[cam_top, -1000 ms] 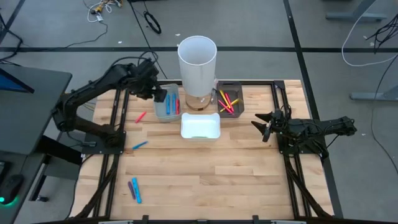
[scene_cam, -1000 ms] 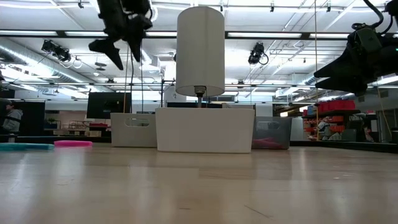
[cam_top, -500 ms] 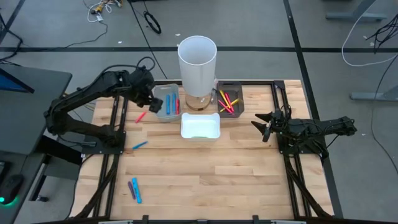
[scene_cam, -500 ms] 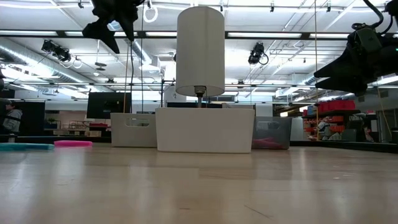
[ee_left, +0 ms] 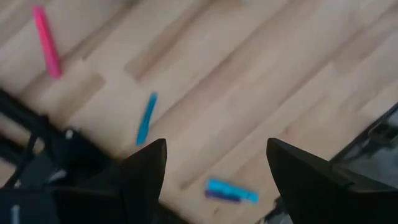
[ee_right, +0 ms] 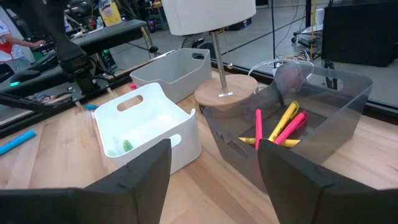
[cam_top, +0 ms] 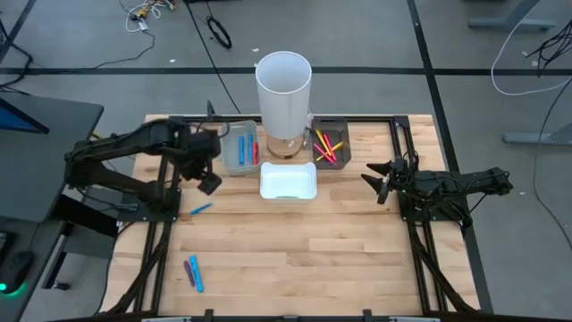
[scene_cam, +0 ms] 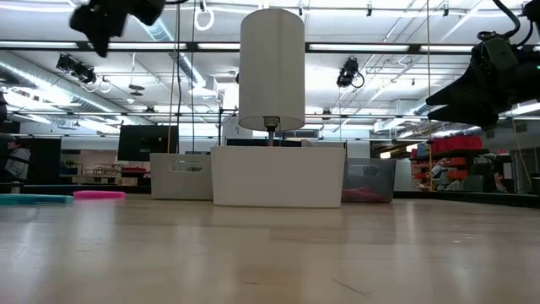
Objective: Pick & Place Markers
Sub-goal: Put the blue highlighter pen into the gray bin
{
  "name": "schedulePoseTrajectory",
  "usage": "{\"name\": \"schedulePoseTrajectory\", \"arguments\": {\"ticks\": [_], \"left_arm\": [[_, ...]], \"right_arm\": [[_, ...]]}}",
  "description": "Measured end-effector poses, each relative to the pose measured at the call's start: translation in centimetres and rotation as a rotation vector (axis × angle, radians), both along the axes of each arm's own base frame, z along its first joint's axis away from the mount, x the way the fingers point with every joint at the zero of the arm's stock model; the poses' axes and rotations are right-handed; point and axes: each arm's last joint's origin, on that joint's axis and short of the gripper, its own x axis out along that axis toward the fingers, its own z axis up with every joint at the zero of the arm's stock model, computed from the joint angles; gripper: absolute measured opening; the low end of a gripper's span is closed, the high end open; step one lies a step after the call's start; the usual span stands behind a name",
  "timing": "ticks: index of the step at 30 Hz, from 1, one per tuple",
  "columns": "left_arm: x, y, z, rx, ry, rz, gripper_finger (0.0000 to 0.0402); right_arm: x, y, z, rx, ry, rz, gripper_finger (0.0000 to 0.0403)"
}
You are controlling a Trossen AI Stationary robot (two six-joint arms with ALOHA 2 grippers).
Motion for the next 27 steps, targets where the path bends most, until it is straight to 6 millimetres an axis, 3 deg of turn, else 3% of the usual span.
{"name": "schedulePoseTrajectory", "arguments": {"ticks": [15, 27], "left_arm": [[-0.6, -7.1, -0.2, -0.056, 0.114, 0.250, 0.0284], [-2.1, -12.4, -0.6, -0.055, 0.118, 0.626, 0.0284]], "right_arm": [[0.0, 0.0, 0.0, 0.000, 0.000, 0.000, 0.0242], [0.0, 0.0, 0.0, 0.000, 0.000, 0.000, 0.0242]]}}
